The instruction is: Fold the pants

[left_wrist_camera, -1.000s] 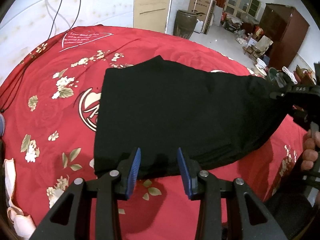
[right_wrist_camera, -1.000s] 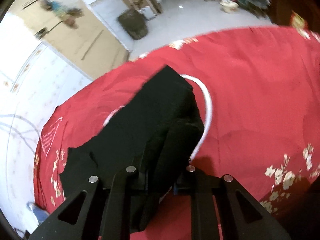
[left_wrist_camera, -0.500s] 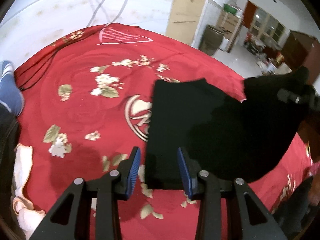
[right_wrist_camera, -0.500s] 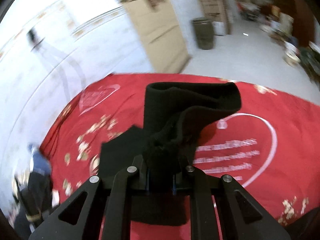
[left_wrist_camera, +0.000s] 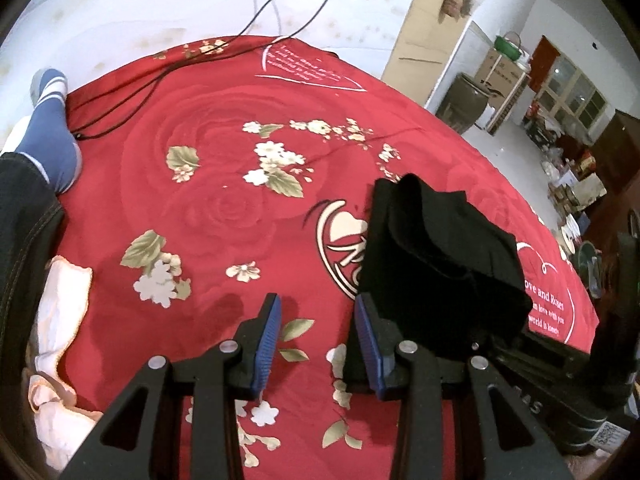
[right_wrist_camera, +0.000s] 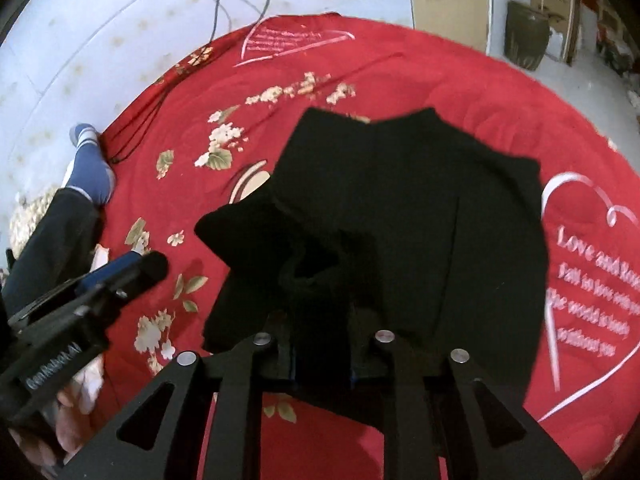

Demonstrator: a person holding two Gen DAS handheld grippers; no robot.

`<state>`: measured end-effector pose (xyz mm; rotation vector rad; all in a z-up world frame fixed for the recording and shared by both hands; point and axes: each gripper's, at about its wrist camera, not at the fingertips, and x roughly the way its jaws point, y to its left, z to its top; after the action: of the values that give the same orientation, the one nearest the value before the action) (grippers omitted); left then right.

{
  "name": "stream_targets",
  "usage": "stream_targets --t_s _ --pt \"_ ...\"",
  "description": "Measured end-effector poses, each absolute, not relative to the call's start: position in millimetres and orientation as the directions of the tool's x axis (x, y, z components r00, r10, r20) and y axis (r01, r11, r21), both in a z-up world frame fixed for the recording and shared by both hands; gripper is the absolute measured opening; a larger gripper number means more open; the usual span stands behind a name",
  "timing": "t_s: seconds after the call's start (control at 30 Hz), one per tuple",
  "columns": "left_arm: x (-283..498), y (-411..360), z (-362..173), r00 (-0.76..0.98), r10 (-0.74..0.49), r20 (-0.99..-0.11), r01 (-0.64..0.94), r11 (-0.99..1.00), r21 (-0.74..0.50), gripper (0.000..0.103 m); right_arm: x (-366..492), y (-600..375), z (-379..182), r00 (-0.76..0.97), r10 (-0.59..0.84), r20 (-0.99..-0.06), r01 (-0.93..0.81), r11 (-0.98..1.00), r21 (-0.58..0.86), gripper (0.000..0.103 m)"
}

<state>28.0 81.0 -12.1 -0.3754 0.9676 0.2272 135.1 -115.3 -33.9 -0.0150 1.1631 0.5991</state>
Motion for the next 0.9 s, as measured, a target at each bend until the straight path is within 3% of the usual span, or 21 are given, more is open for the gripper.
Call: stream_targets --t_s 0.27,0.4,0.53,0.6,0.67,0.7,0.9 --pt "26.1 88.0 -9.9 0.556 0.041 -0.830 -0.371 0.906 -0.204 0.041 126.3 -118.4 -18.9 0.195 0.615 -0.764 -0.480 0.739 0.472 0.057" --pt "26.2 86.2 -10.0 0.556 0.039 -0.830 -0.363 0.910 -0.201 0.041 123.6 -129.4 -9.9 0.178 0.692 -0.700 -0.481 0.682 0.551 0.057" --pt "27.8 76.0 -7.5 0.578 0.003 -0.816 -0.315 0.923 -0.220 0.041 124.8 -161.3 -2.1 0.311 0.645 -0.698 -0.438 0.749 0.497 0.057" --pt "29.2 67.4 -4.7 0.597 -0.027 -0.802 -0.276 0.931 -0.237 0.041 128.8 -176.4 -12.6 0.337 0.557 -0.759 -0.387 0.817 0.428 0.052" --pt "31.7 56.2 -2.5 0.612 -0.067 -0.788 -0.226 0.940 -0.255 0.041 134.1 -185.0 -26.4 0.311 0.530 -0.789 -0.344 0.837 0.426 0.031" --pt "32.9 49.5 -2.1 0.615 -0.086 -0.783 -0.198 0.945 -0.259 0.041 134.9 -187.3 -34.6 0.297 0.503 -0.811 -0.323 0.853 0.411 0.028" --pt "36.5 22.0 -5.7 0.606 -0.127 -0.785 -0.101 0.967 -0.234 0.041 134.3 -182.4 -40.1 0.156 0.619 -0.769 -0.389 0.755 0.529 0.028"
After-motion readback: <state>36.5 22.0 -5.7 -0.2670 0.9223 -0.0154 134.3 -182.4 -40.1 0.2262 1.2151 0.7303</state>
